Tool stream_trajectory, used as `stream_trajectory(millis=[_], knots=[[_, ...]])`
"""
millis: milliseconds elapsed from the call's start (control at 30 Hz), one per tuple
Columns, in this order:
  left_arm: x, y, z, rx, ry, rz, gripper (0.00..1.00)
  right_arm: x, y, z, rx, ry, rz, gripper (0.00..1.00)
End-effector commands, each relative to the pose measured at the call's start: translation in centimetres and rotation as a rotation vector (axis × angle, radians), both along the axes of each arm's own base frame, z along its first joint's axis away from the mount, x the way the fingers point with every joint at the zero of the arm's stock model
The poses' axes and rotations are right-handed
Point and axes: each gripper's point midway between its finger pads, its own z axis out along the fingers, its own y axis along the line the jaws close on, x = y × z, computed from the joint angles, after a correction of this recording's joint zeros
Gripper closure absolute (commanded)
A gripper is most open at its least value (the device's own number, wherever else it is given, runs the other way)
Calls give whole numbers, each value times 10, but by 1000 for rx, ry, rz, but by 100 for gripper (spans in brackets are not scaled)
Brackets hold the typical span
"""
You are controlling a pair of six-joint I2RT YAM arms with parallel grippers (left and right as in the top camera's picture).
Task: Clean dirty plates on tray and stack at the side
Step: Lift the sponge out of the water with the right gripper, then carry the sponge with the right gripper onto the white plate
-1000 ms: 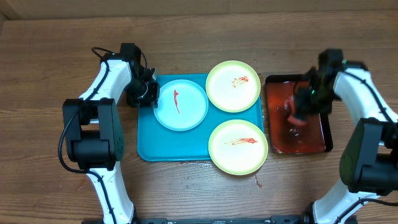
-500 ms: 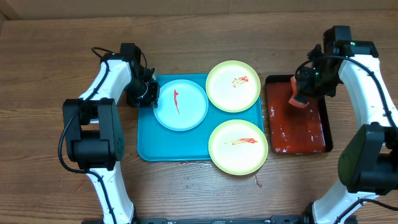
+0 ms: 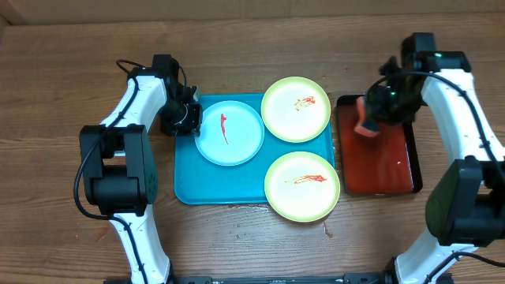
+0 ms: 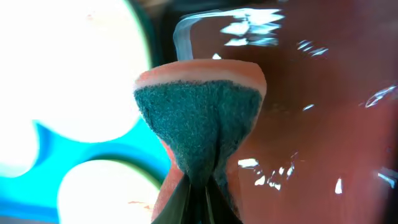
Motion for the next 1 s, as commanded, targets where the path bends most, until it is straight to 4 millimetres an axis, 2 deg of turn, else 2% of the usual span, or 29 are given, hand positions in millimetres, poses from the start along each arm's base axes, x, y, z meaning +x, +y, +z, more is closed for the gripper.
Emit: stream_trajectory(millis=[0,100,200,367,400,533,667,833,967], knots=[[9,0,13,3,-52,-20,96,2,71,36,171,-106,140,96],[9,0,13,1,-51,-20,96,4,120,42,211,-145,183,96],[8,0,13,1,-49,-20,96,4,177,50,254,-203,234,96],[7,0,13,0,-45,-20,96,4,248,56,299,-305,295,96],[7,0,13,0,-44,-20,96,6,257,56,301,-320,305,96],[6,0,13,0,-40,-20,96,13,281,49,281,-320,330,96],[6,-1,13,-7,-41,-19,96,25,293,38,181,-306,375,96],[6,-3,14,-18,-43,-27,96,29,300,5,81,-253,404,96],[6,-22,20,-134,-70,-109,96,21,310,-24,61,-205,430,96]])
